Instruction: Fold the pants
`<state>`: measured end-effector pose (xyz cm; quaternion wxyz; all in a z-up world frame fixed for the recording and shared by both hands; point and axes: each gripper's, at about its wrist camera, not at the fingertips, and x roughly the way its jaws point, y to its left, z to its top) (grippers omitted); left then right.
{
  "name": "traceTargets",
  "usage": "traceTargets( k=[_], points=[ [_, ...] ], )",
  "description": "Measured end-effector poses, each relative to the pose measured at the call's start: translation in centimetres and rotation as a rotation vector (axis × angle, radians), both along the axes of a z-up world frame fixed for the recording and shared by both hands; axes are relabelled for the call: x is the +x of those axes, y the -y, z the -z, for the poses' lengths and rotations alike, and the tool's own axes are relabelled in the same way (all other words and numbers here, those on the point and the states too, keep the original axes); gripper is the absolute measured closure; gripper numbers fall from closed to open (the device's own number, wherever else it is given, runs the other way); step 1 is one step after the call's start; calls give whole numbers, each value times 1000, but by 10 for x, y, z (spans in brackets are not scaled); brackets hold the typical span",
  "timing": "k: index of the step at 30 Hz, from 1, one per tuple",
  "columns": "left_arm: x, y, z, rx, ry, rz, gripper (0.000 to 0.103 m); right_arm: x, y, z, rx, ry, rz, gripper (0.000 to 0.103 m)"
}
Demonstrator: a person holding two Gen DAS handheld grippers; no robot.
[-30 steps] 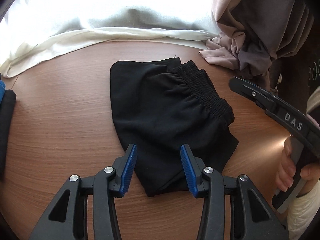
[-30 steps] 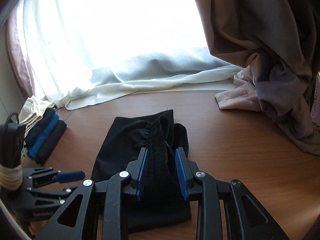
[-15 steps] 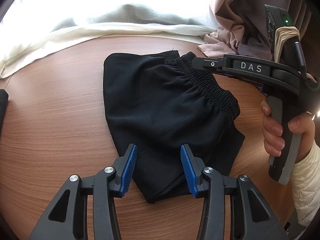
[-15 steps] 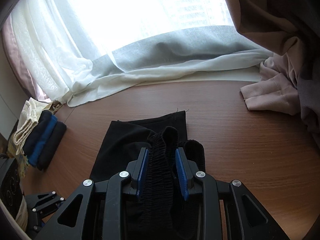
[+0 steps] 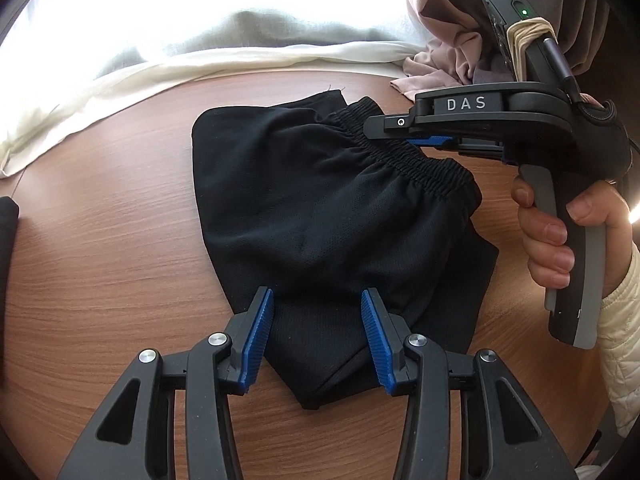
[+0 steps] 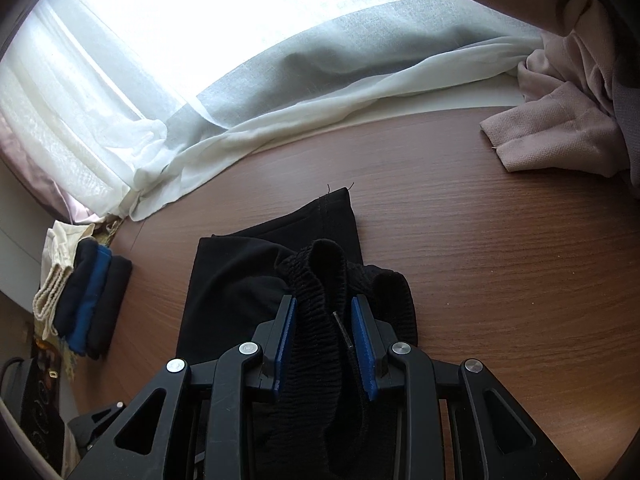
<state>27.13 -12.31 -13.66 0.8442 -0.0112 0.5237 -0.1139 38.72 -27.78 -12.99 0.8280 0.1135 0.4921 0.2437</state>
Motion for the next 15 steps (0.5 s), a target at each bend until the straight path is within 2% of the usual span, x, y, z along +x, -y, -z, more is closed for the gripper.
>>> traceTargets(
  k=[2, 5, 8, 11, 15],
  points=[
    [0, 1, 0, 14, 5, 8, 58, -1, -5, -2, -15, 22, -20, 86],
    [0, 2, 0, 22, -1, 8, 58, -8, -13, -12, -23, 75, -49, 90],
    [3, -2, -1, -10, -20, -17, 58, -18, -14, -31, -20, 140, -37, 91],
    [7, -3, -1, -9, -29, -20, 58, -26, -8, -45, -29, 191, 9, 91],
    [8, 0, 0, 16, -25, -7, 58, -22, -6, -29, -85, 164, 38, 91]
  ],
)
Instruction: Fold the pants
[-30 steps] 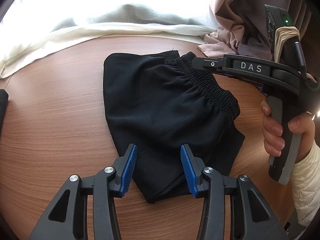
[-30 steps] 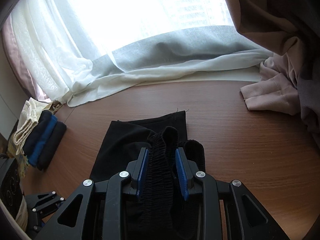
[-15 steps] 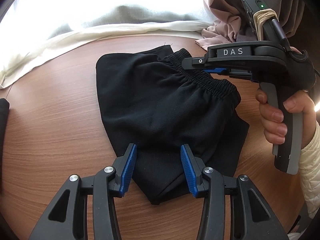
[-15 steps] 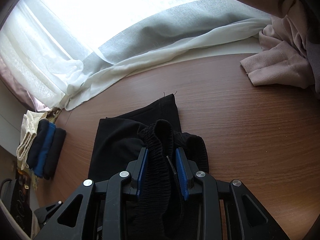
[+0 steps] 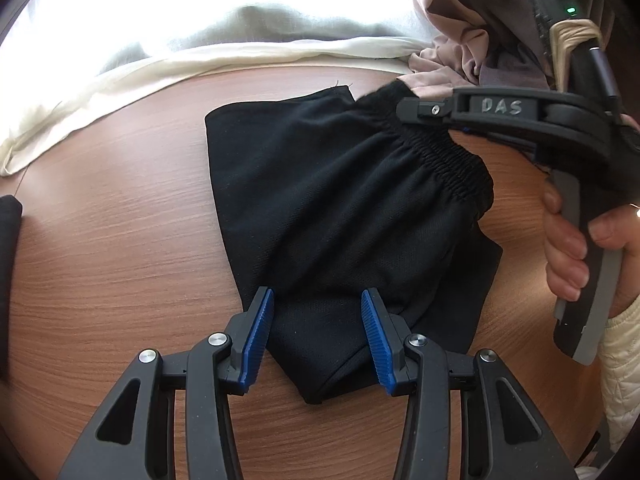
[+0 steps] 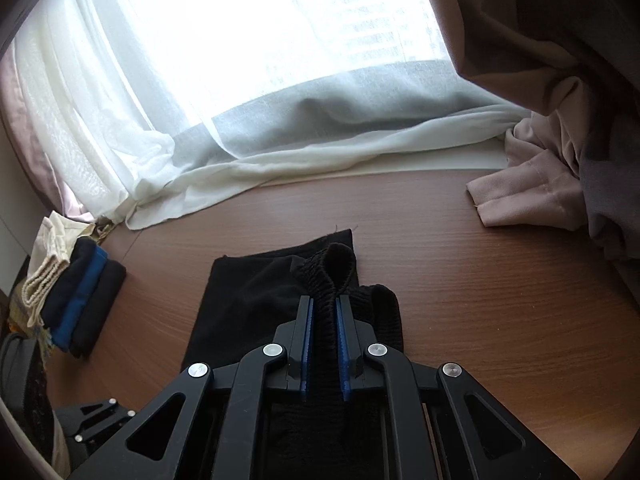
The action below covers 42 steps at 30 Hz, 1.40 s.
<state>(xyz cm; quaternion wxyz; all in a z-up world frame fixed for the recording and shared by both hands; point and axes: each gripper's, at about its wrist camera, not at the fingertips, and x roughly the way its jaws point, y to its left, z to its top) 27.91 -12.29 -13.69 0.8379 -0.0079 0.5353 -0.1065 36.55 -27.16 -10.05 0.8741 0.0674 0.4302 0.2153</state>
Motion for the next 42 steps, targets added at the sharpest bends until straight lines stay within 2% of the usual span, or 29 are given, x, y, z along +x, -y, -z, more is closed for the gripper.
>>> traceTargets(
  k=[4, 6, 11, 12, 15, 17, 19, 23, 29, 35, 42],
  points=[
    [-1, -2, 0, 4, 2, 4, 58, 7, 8, 20, 9, -55, 36, 90],
    [-3, -2, 1, 8, 3, 9, 56, 7, 9, 23, -6, -47, 43, 90],
    [-6, -5, -3, 4, -16, 0, 47, 1, 17, 19, -35, -32, 71, 68],
    [-9, -7, -7, -6, -17, -10, 45, -1, 20, 16, -44, -31, 85, 66],
    [-19, -17, -17, -34, 3, -46, 43, -13, 27, 6, -68, -9, 114, 56],
    [-23, -23, -22, -28, 21, -66, 42, -26, 32, -1, -63, 2, 129, 46],
    [-27, -27, -26, -19, 29, -80, 42, -39, 37, -6, -48, 9, 135, 41],
    [-34, -35, -25, -25, 21, -98, 42, -66, 46, -6, -37, -31, 161, 40],
    [-41, -40, -20, -15, -2, -108, 42, -85, 50, 14, 33, -115, 198, 40],
    [-37, -39, -21, -8, 25, -114, 42, -84, 53, 29, 129, -171, 232, 40],
    [-21, -31, -22, 7, 70, -101, 42, -75, 54, 37, 174, -200, 262, 40]
  ],
)
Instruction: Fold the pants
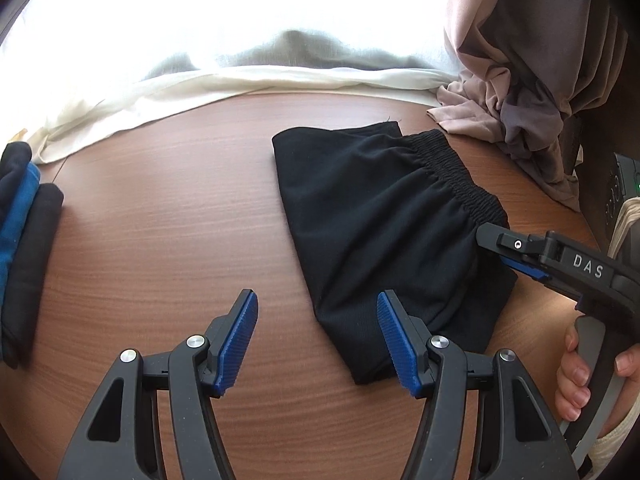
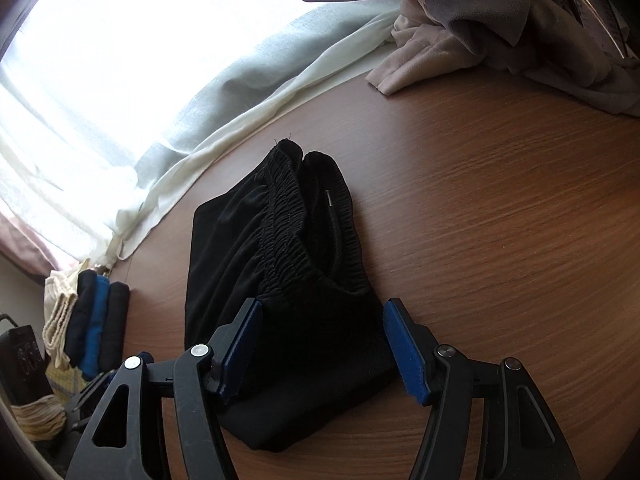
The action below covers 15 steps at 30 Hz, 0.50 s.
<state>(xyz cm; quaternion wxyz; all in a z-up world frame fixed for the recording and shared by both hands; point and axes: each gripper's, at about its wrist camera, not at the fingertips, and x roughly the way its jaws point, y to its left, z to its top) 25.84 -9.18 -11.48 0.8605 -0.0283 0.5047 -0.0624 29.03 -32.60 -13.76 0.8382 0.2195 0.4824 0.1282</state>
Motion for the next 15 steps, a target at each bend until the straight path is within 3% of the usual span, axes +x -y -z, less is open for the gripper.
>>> traceTargets(
  k=[7, 11, 15],
  points=[
    [16, -7, 5, -11, 5, -30, 42, 3, -4, 0, -40, 33, 20, 37],
    [23, -10, 10, -10, 0, -26, 42, 0, -15, -2, -134, 76, -21, 38],
    [30, -15, 13, -57, -4, -29, 42, -3, -23, -1, -192, 99, -61, 55]
  ],
)
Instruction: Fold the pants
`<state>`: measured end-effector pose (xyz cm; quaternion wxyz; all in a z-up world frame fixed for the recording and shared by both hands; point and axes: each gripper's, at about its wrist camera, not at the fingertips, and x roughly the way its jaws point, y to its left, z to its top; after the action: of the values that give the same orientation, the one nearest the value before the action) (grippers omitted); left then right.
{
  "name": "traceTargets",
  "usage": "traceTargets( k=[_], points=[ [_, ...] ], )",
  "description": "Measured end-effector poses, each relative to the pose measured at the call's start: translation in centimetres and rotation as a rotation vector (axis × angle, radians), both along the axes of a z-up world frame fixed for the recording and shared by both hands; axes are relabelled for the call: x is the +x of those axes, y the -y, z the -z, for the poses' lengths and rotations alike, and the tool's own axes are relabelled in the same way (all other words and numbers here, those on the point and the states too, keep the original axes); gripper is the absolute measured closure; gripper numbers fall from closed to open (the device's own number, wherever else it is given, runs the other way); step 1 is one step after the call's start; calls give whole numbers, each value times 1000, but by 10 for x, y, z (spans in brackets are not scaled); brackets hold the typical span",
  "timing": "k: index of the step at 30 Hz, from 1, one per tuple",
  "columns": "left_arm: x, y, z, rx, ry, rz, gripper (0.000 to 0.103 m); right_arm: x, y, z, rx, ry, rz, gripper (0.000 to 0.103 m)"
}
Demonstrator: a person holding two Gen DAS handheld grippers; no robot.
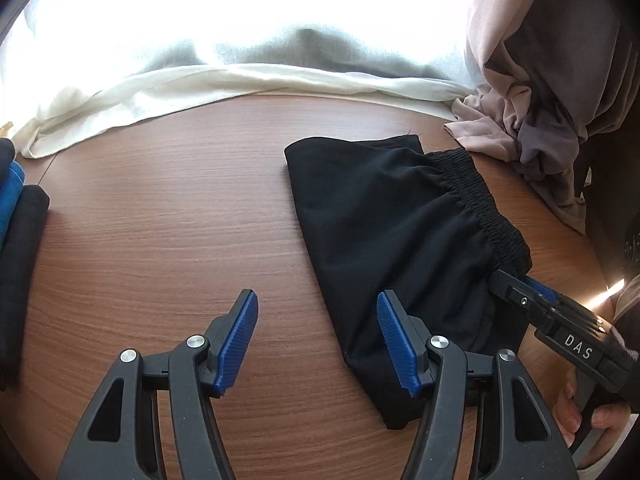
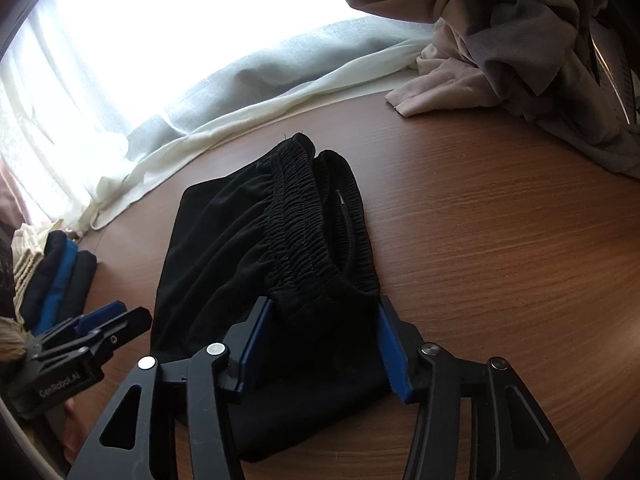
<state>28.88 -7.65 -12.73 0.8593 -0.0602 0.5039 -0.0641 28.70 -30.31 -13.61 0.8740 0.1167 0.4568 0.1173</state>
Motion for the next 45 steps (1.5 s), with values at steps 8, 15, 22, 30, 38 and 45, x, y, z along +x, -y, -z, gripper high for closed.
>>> traceTargets(
  k=[8, 15, 22, 30, 38, 45],
  points=[
    [10, 9, 6, -39, -15, 49, 44, -2, 2, 0, -12, -2, -16, 73],
    [27, 9, 12, -98, -36, 38, 51, -2, -1, -2, -44, 8, -34, 74],
    [38, 13, 17, -105, -52, 30, 54, -3, -3, -3, -58, 20, -39, 74],
    [44, 19, 17, -108, -43, 30, 80, -3, -5, -5, -63, 28, -42, 76],
    [39, 21, -19, -24, 74, 30, 80, -3, -5, -20, -40, 49, -45, 78],
    [35, 17, -23, -90, 59, 35, 80, -9, -7, -36, -32, 74, -54, 79]
  ],
)
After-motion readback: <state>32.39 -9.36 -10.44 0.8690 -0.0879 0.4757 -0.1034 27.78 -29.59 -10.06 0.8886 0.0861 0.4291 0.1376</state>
